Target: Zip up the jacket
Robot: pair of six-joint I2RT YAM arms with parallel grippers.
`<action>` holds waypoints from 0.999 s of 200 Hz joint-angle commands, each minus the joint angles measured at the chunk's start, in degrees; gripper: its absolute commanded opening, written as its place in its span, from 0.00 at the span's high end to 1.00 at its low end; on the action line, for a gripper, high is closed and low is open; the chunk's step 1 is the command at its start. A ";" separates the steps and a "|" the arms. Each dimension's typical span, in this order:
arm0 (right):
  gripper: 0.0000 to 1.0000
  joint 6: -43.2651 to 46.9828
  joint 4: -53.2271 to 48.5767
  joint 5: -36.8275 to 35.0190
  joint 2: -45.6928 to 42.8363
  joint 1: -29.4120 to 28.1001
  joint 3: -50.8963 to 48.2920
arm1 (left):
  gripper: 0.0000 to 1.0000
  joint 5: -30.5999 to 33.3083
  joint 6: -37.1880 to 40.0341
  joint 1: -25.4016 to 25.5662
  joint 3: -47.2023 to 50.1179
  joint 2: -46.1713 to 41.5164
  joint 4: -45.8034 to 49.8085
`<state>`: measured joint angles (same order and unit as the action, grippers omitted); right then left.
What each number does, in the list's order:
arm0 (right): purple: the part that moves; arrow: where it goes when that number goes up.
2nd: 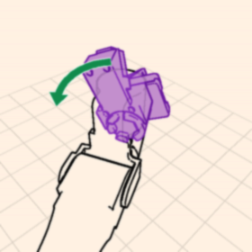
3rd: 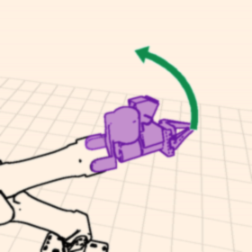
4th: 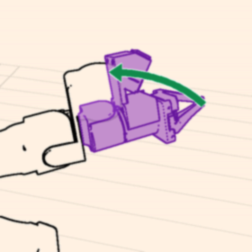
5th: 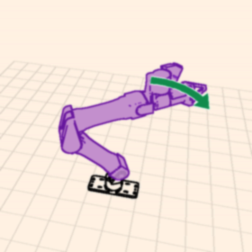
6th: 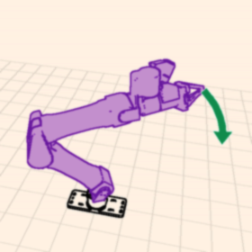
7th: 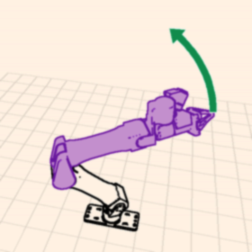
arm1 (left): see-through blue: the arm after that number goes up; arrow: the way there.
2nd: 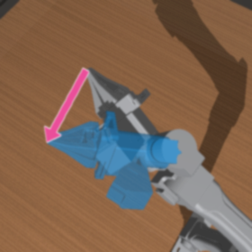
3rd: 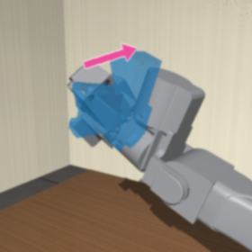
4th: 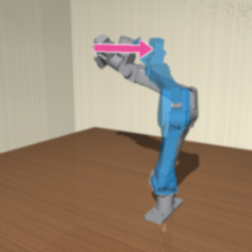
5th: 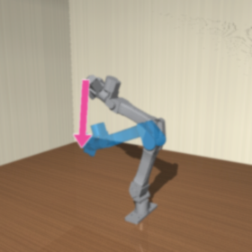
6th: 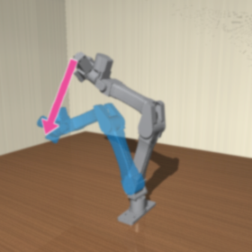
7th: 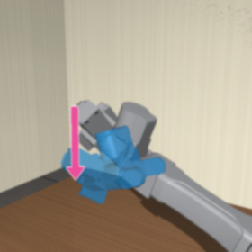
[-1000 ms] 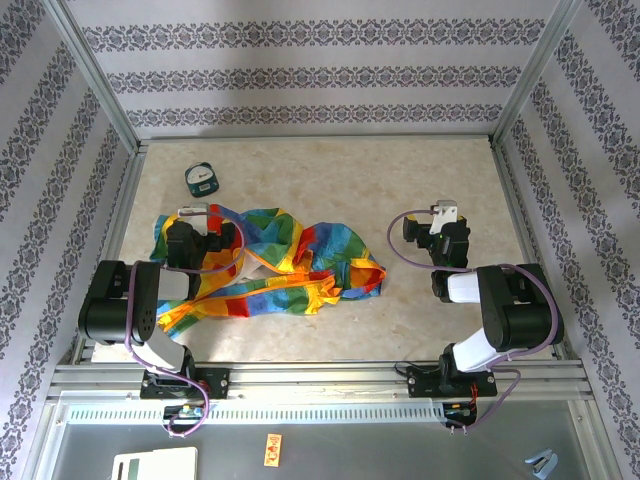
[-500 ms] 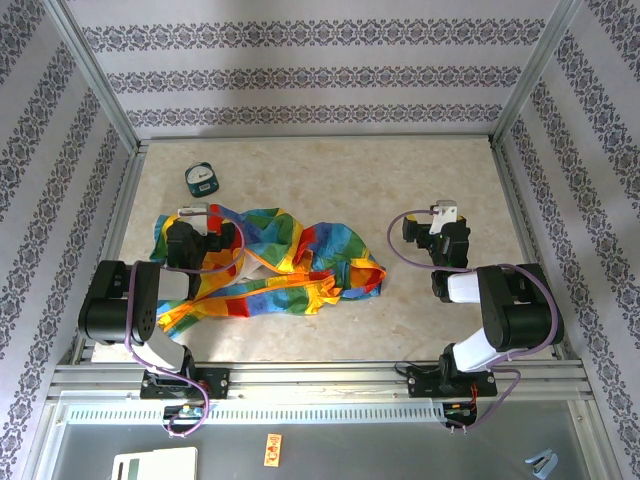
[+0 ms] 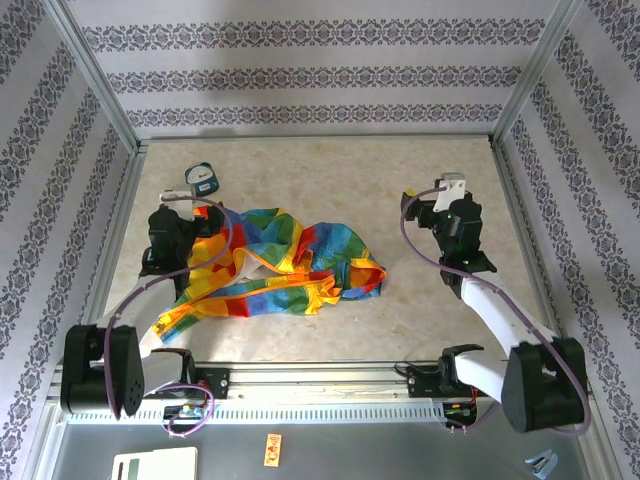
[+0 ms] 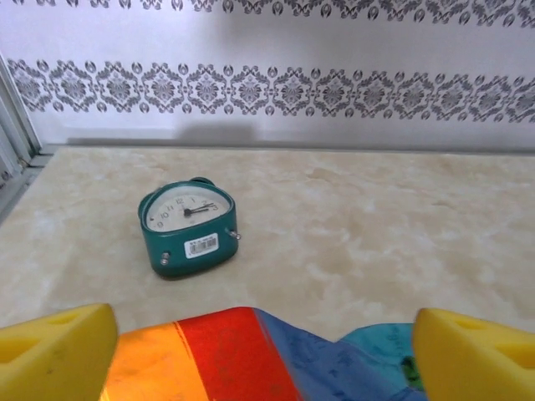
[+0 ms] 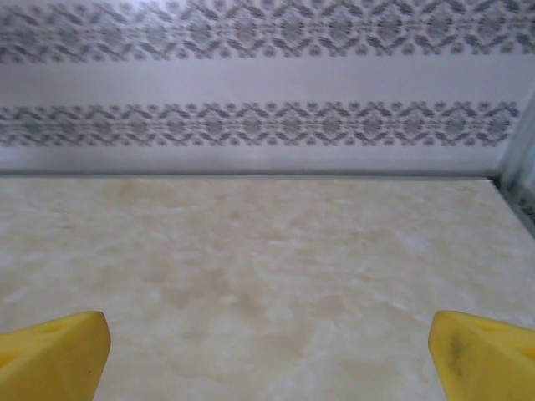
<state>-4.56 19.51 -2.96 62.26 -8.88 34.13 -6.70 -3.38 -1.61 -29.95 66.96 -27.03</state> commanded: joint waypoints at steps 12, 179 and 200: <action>0.07 -6.08 -18.02 -3.52 -3.28 -11.37 0.50 | 0.25 -5.63 -4.69 0.41 -4.27 -3.61 22.20; 0.62 -21.03 -20.52 2.55 41.39 -42.16 17.73 | 0.67 -13.61 -21.53 12.23 -5.64 11.08 46.50; 0.64 -19.95 -23.84 3.01 42.87 -38.00 18.13 | 0.71 -14.45 -24.08 16.17 -5.23 15.09 44.76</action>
<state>-25.34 2.11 -0.67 102.35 -51.37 51.64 -19.07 -23.11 10.90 -36.34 78.50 19.29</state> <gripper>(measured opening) 0.366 0.320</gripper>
